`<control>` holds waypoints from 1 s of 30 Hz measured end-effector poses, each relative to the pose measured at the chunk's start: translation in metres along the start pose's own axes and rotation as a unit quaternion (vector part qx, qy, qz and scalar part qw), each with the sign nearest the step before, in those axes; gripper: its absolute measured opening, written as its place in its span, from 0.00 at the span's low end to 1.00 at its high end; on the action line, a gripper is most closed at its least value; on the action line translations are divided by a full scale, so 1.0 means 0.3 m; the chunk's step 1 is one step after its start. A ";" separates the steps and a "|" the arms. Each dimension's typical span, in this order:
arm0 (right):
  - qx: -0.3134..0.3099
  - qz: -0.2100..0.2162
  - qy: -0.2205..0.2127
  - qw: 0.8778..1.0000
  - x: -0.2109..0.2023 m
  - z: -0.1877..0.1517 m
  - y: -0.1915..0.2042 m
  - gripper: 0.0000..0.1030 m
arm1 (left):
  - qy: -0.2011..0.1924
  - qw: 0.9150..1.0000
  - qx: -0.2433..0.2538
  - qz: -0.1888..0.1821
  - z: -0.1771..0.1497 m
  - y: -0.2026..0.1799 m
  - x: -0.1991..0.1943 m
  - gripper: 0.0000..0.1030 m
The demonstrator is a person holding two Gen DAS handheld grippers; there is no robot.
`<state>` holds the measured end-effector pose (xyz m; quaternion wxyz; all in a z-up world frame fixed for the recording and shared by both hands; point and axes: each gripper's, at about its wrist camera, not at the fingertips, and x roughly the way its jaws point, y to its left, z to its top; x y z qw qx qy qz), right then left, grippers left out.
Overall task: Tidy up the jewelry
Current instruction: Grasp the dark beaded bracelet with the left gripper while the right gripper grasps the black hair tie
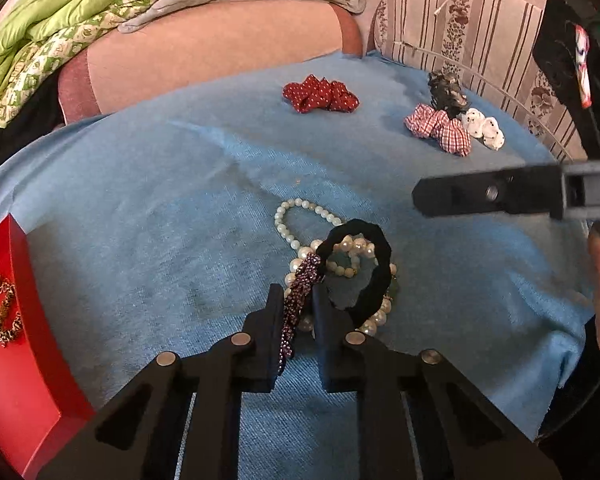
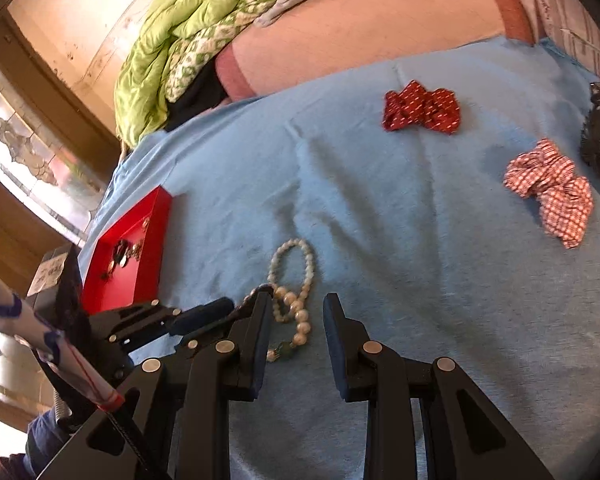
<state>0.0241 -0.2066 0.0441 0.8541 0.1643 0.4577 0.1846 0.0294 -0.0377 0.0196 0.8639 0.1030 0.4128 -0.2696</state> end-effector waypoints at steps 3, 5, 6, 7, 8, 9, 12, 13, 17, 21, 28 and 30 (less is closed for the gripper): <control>-0.002 0.003 0.005 1.000 0.012 0.000 0.009 0.28 | -0.014 0.999 -0.022 -0.019 0.007 0.034 -0.031 0.09; -0.003 0.006 0.007 1.000 0.020 -0.002 0.017 0.28 | -0.023 0.999 -0.027 -0.017 0.012 0.052 -0.053 0.07; -0.004 0.008 0.007 1.000 0.020 -0.003 0.019 0.28 | -0.025 0.999 -0.028 -0.017 0.012 0.057 -0.060 0.07; -0.005 0.008 0.006 1.000 0.021 -0.004 0.022 0.28 | -0.026 0.999 -0.030 -0.014 0.013 0.060 -0.064 0.07; -0.005 0.008 0.007 1.000 0.022 -0.003 0.022 0.28 | -0.030 0.999 -0.034 -0.011 0.012 0.070 -0.072 0.07; -0.006 0.008 0.008 1.000 0.026 -0.003 0.023 0.28 | -0.031 0.999 -0.037 -0.012 0.014 0.076 -0.078 0.07; -0.004 0.003 0.018 1.000 0.049 -0.004 0.026 0.28 | -0.040 0.998 -0.042 -0.008 0.016 0.093 -0.099 0.07; -0.003 0.004 0.020 1.000 0.056 -0.004 0.029 0.28 | -0.041 0.998 -0.045 -0.012 0.017 0.100 -0.106 0.07; -0.012 0.003 0.021 1.000 0.082 0.002 0.057 0.28 | -0.044 0.998 -0.049 -0.005 0.017 0.117 -0.116 0.07; -0.024 -0.009 0.037 0.999 0.130 -0.004 0.091 0.28 | -0.050 0.997 -0.054 -0.002 0.015 0.139 -0.134 0.07; -0.035 -0.041 0.044 0.998 0.177 0.001 0.092 0.26 | -0.056 0.997 -0.059 -0.002 0.022 0.146 -0.143 0.07; -0.056 -0.059 0.043 0.996 0.182 -0.002 0.107 0.12 | -0.056 0.997 -0.058 0.000 0.022 0.144 -0.142 0.07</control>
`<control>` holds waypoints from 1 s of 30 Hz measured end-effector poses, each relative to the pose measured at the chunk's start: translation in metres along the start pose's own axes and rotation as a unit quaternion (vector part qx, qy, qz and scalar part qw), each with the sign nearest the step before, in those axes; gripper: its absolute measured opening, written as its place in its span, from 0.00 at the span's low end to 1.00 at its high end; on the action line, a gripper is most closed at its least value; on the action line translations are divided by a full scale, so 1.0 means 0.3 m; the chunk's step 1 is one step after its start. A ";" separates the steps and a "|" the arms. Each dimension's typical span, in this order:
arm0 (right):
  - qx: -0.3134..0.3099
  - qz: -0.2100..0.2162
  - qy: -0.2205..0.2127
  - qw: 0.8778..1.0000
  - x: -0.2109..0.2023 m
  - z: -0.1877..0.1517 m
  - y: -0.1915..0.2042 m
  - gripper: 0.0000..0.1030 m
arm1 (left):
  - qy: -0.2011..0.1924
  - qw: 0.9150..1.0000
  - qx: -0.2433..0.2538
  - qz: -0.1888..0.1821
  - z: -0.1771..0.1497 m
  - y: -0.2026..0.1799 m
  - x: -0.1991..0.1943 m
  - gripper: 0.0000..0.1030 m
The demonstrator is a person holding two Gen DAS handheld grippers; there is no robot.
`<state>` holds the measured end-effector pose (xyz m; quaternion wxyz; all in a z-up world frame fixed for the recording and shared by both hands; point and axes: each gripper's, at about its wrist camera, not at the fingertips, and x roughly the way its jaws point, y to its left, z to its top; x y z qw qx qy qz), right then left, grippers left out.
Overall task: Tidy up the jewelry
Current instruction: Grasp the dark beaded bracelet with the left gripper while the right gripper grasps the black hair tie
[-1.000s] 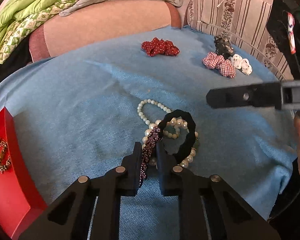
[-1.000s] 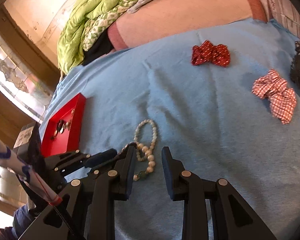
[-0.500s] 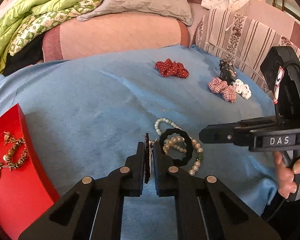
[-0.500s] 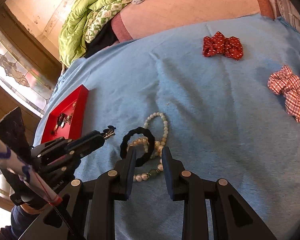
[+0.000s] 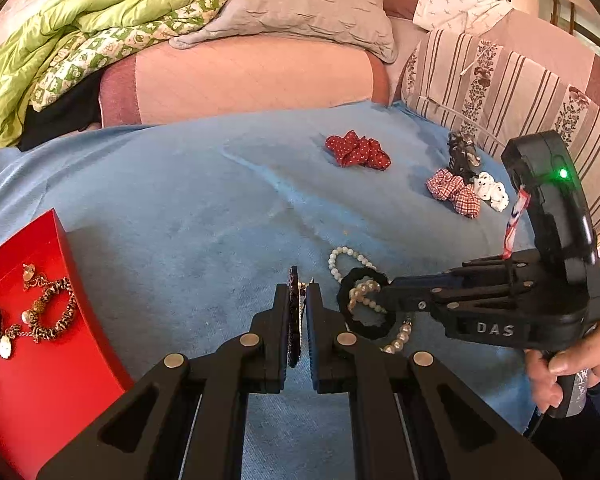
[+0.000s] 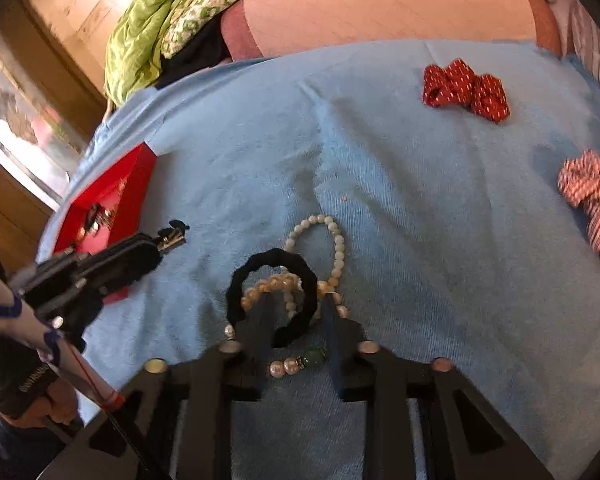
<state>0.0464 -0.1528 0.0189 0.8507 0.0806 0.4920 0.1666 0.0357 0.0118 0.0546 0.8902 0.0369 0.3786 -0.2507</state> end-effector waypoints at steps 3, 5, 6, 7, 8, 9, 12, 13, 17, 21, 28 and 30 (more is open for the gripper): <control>-0.007 -0.005 -0.010 1.000 -0.022 -0.002 0.001 0.07 | -0.005 1.000 -0.001 0.005 0.003 -0.001 -0.006 0.07; -0.010 -0.001 -0.032 0.999 -0.059 0.007 0.001 0.07 | -0.012 1.000 -0.005 0.006 0.007 0.004 -0.016 0.07; -0.010 -0.002 -0.043 0.999 -0.077 0.010 0.000 0.07 | -0.017 1.000 -0.007 0.008 0.009 0.007 -0.023 0.07; -0.008 0.001 -0.056 0.998 -0.097 0.015 -0.001 0.07 | -0.021 1.000 -0.009 0.008 0.011 0.010 -0.029 0.07; -0.003 0.006 -0.071 0.997 -0.119 0.019 -0.007 0.07 | -0.027 1.000 -0.011 0.008 0.015 0.013 -0.039 0.07; 0.000 0.009 -0.081 0.997 -0.133 0.022 -0.007 0.07 | -0.032 0.999 -0.012 0.008 0.018 0.016 -0.046 0.08; 0.008 0.019 -0.111 0.994 -0.179 0.030 -0.019 0.07 | -0.042 0.999 -0.015 0.009 0.028 0.027 -0.063 0.07; 0.009 0.020 -0.115 0.993 -0.186 0.033 -0.019 0.07 | -0.046 0.999 -0.018 0.012 0.031 0.031 -0.069 0.07; 0.011 0.031 -0.128 0.991 -0.200 0.039 -0.006 0.07 | -0.053 0.998 -0.021 0.014 0.036 0.042 -0.084 0.08; 0.008 0.037 -0.131 0.991 -0.201 0.044 0.005 0.07 | -0.060 0.998 -0.025 0.018 0.042 0.054 -0.101 0.07; 0.002 0.053 -0.143 0.988 -0.208 0.060 0.069 0.07 | -0.069 0.997 -0.027 0.024 0.040 0.076 -0.137 0.08; -0.002 0.056 -0.145 0.988 -0.204 0.062 0.092 0.07 | -0.071 0.997 -0.029 0.025 0.036 0.090 -0.153 0.07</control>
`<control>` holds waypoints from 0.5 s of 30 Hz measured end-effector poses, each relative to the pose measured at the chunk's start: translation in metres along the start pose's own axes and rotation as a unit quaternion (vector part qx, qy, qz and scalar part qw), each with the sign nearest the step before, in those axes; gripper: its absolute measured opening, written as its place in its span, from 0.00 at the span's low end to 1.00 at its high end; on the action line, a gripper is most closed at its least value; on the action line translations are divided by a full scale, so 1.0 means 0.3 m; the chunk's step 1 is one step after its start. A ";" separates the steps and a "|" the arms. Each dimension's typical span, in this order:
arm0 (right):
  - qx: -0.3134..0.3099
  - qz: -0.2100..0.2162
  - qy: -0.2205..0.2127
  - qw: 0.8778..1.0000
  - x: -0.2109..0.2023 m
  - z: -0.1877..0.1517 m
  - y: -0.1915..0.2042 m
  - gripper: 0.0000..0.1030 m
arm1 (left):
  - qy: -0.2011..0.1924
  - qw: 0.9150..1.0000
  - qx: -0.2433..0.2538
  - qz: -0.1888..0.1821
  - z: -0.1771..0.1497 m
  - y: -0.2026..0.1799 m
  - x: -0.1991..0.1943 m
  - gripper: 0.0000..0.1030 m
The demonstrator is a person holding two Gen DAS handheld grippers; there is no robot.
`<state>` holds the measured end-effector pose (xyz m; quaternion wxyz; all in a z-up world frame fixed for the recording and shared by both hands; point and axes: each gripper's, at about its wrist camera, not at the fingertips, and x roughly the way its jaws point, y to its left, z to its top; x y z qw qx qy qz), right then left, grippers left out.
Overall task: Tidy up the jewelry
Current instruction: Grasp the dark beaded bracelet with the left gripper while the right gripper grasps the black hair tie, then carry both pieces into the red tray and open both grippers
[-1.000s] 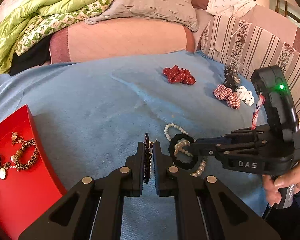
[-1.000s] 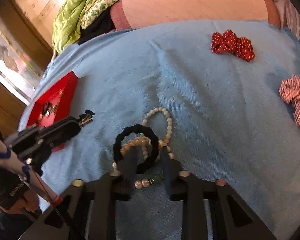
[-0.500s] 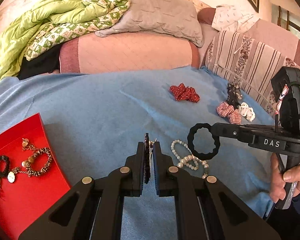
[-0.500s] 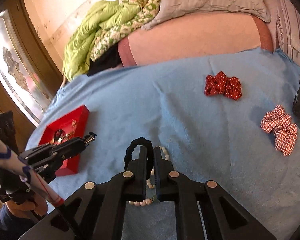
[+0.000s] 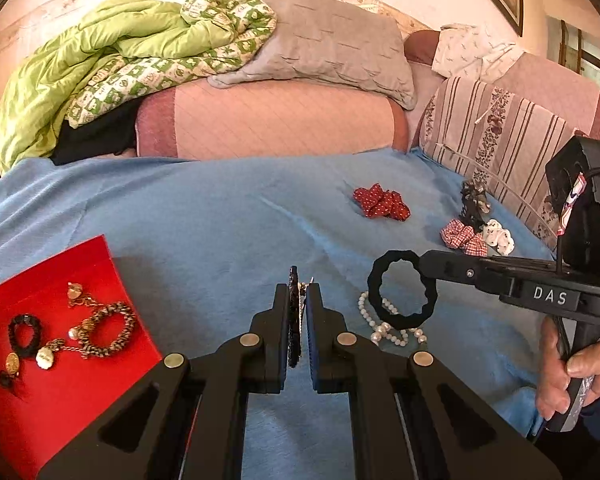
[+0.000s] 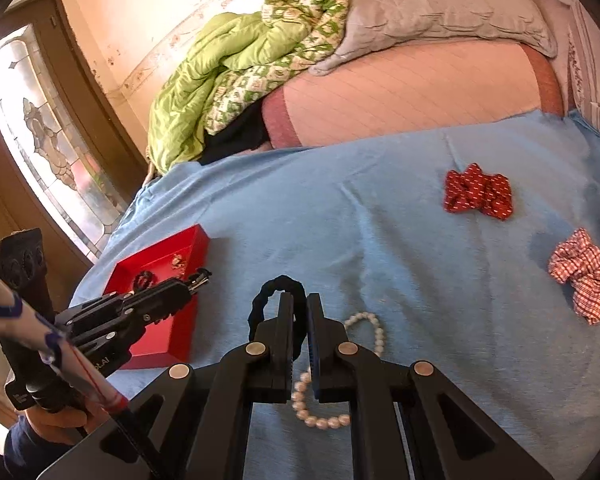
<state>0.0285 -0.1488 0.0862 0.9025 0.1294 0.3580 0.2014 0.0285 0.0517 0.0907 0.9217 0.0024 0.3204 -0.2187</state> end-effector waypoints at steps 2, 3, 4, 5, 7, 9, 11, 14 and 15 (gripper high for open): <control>-0.003 0.004 0.002 1.000 0.013 0.000 0.023 0.07 | -0.003 1.000 -0.002 0.003 0.000 0.017 -0.015 0.07; -0.003 0.005 0.002 1.000 0.021 -0.001 0.033 0.07 | -0.005 1.000 -0.004 0.005 0.000 0.030 -0.025 0.08; -0.003 0.006 0.003 1.000 0.031 -0.002 0.044 0.07 | -0.007 1.000 -0.007 0.005 0.001 0.037 -0.031 0.07; -0.002 0.008 0.004 1.000 0.038 -0.003 0.053 0.07 | -0.010 1.000 -0.011 0.007 0.002 0.053 -0.043 0.07; -0.003 0.010 0.006 1.000 0.054 -0.003 0.077 0.07 | -0.014 1.000 -0.018 0.010 0.002 0.079 -0.061 0.08; -0.006 0.014 0.006 1.000 0.065 -0.006 0.103 0.07 | -0.017 1.000 -0.022 0.015 -0.002 0.104 -0.079 0.08; -0.005 0.018 0.007 1.000 0.075 -0.009 0.126 0.07 | -0.020 0.999 -0.027 0.018 -0.008 0.132 -0.103 0.07; 0.003 0.028 0.008 1.000 0.080 -0.013 0.160 0.07 | -0.024 0.999 -0.038 0.026 -0.017 0.182 -0.137 0.08; 0.004 0.031 0.008 0.999 0.082 -0.013 0.171 0.07 | -0.026 0.998 -0.043 0.027 -0.021 0.200 -0.149 0.08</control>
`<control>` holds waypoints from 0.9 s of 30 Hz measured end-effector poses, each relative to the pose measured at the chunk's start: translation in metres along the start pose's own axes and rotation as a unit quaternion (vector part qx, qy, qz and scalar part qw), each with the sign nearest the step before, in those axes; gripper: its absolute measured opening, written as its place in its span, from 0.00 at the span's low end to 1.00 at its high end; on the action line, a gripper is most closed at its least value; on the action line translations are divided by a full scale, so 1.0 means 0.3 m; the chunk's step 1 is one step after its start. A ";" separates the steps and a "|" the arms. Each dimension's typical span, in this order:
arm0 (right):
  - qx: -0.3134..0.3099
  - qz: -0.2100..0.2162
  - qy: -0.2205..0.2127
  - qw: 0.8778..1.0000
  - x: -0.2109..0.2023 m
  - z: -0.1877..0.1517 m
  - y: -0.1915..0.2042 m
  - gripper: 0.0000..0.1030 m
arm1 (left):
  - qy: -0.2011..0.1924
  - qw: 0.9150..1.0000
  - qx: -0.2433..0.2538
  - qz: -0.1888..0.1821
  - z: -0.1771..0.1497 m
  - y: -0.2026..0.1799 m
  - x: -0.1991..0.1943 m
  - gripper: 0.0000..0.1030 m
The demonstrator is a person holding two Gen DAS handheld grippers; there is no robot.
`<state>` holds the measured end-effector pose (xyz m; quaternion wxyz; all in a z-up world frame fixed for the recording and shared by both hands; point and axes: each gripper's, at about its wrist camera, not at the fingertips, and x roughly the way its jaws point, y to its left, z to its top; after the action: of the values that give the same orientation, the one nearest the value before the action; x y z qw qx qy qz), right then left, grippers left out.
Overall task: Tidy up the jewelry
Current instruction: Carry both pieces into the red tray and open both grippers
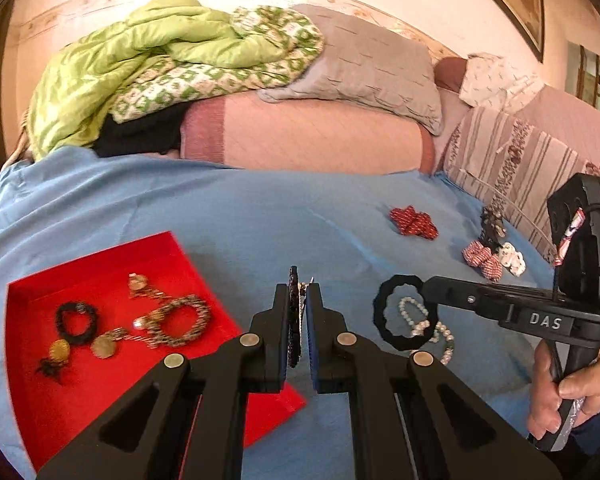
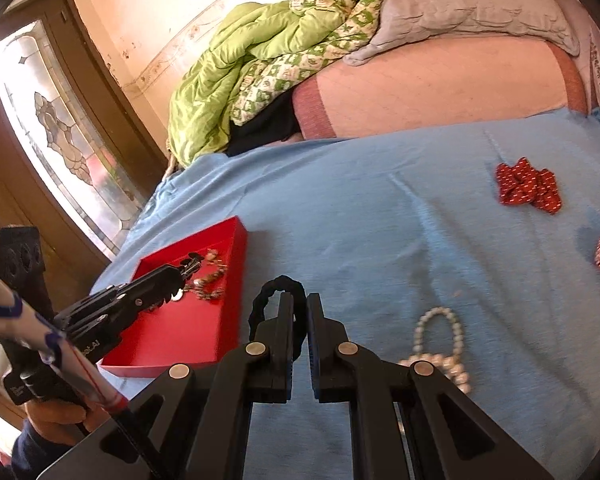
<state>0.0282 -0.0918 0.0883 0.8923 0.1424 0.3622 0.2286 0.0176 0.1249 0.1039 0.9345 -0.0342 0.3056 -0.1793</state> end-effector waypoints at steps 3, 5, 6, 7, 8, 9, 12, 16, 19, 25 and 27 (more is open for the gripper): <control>0.002 0.011 0.000 1.000 0.008 0.001 0.047 0.07 | -0.004 1.000 -0.013 0.011 -0.009 0.061 -0.036 0.07; 0.000 0.017 0.004 1.000 0.020 -0.004 0.084 0.07 | -0.005 1.000 -0.021 0.019 -0.014 0.101 -0.054 0.07; -0.001 0.020 0.006 1.000 0.029 -0.006 0.105 0.07 | -0.005 0.999 -0.026 0.025 -0.018 0.126 -0.064 0.07; -0.002 0.025 0.010 1.000 0.041 -0.009 0.132 0.07 | -0.003 0.999 -0.032 0.028 -0.024 0.152 -0.073 0.08; -0.005 0.029 0.012 0.999 0.050 -0.012 0.153 0.07 | 0.000 0.999 -0.039 0.033 -0.028 0.177 -0.079 0.08; -0.009 0.032 0.015 0.999 0.064 -0.014 0.182 0.07 | 0.002 0.998 -0.046 0.040 -0.033 0.201 -0.084 0.08; -0.018 0.042 0.025 0.999 0.104 -0.023 0.245 0.07 | 0.012 0.996 -0.069 0.052 -0.048 0.266 -0.090 0.08; -0.028 0.043 0.051 0.997 0.195 -0.036 0.323 0.07 | 0.029 0.993 -0.090 0.074 -0.067 0.333 -0.071 0.08; -0.033 0.036 0.070 0.996 0.259 -0.048 0.359 0.07 | 0.045 0.989 -0.113 0.082 -0.074 0.382 -0.043 0.07; -0.033 0.024 0.094 0.995 0.361 -0.040 0.385 0.07 | 0.067 0.983 -0.145 0.094 -0.091 0.439 -0.005 0.07; -0.027 0.023 0.101 0.994 0.383 -0.037 0.383 0.07 | 0.074 0.981 -0.153 0.095 -0.094 0.447 0.005 0.07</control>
<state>0.0579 0.0661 0.0620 0.8492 0.1024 0.4407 0.2724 0.0445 0.2507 0.0568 0.9059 -0.1345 0.3994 -0.0427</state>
